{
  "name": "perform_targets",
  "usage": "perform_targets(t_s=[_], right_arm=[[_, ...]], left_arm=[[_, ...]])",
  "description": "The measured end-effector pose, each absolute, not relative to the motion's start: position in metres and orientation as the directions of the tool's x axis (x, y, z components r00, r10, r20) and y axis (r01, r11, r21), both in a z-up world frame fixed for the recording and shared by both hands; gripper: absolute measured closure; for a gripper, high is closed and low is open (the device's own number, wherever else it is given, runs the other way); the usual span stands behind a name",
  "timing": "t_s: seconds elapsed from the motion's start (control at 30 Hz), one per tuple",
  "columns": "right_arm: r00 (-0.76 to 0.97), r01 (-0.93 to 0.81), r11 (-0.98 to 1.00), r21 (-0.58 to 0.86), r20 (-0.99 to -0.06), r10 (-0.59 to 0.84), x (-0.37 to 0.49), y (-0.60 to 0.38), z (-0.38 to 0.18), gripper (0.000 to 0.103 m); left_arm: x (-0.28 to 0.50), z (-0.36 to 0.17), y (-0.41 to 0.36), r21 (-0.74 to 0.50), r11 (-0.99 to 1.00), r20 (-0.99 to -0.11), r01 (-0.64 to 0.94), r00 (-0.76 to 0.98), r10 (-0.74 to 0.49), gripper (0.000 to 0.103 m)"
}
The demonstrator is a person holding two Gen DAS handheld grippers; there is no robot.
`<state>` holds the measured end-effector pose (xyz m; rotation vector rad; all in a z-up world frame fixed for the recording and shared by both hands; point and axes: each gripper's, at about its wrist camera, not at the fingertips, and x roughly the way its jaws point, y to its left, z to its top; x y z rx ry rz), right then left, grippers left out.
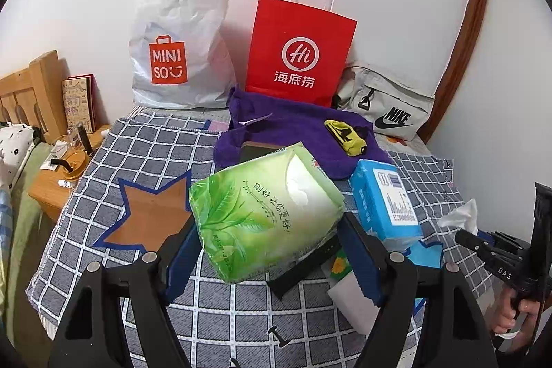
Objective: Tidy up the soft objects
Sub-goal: 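Carry the green tissue pack with the left tool while the right tool carries the glove to the towel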
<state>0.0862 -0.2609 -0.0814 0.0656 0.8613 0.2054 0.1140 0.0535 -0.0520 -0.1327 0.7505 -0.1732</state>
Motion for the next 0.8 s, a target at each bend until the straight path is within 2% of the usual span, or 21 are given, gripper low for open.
perform_targets(t_s=[0.8], right_arm=[[0.678,-0.141,0.983,0.119,-0.712,0.183,0.167,-0.264,-0.045,0.081]], left_arm=[[0.187,-0.042,0.05,-0.175,0.98,-0.693,0.091,0.696,-0.188,0.026]])
